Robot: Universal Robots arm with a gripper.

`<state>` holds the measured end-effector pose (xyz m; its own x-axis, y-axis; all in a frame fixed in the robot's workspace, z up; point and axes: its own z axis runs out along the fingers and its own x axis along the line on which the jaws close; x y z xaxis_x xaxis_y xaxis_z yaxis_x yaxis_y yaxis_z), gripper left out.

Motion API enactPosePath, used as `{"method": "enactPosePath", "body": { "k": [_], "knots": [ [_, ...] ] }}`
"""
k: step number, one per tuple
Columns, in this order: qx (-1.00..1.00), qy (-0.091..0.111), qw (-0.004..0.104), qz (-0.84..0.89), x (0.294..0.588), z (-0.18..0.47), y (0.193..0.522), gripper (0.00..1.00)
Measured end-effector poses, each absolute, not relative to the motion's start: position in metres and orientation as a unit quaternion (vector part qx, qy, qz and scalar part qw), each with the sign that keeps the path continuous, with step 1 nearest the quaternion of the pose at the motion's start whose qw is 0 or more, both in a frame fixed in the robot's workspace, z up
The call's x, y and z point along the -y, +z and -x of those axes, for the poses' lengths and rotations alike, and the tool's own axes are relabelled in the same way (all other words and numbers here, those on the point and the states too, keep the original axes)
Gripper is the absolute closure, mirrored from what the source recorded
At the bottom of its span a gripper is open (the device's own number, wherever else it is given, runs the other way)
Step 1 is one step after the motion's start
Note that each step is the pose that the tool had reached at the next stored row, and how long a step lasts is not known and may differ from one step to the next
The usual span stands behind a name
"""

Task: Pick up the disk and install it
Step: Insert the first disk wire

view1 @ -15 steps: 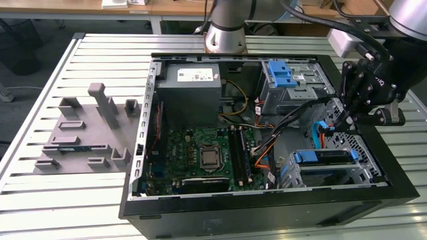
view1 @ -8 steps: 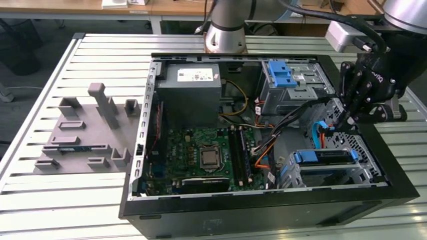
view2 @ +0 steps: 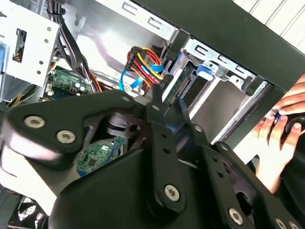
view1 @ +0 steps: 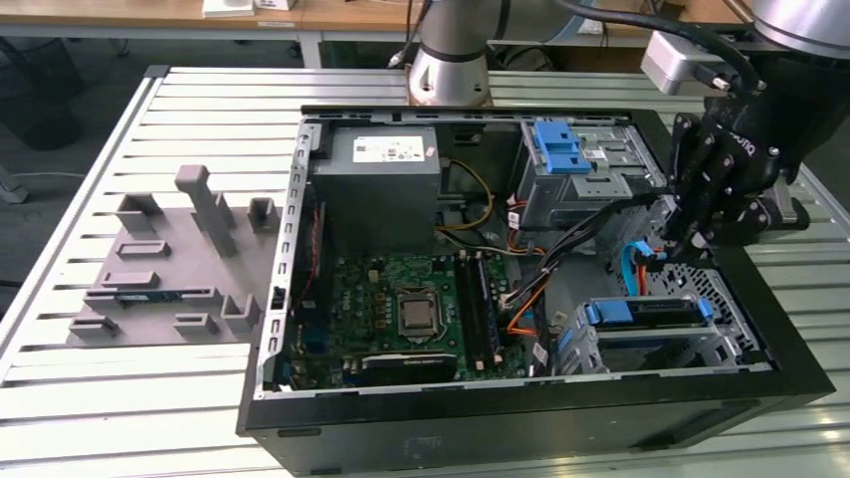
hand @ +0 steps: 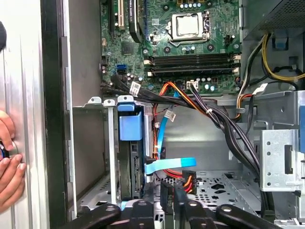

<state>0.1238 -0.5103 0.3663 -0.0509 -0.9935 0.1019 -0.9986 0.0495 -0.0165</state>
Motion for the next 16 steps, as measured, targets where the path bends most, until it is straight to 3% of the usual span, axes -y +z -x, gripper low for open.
{"method": "enactPosePath", "body": {
  "k": [1, 8, 16],
  "knots": [
    [0.724, 0.043, 0.033, -0.688, 0.5090, -0.1238, 0.3661, 0.69],
    [0.723, 0.055, 0.044, -0.687, 0.5024, -0.1238, 0.3624, 0.69],
    [0.723, 0.059, 0.048, -0.687, 0.5008, -0.1238, 0.3569, 0.69]
  ]
}}
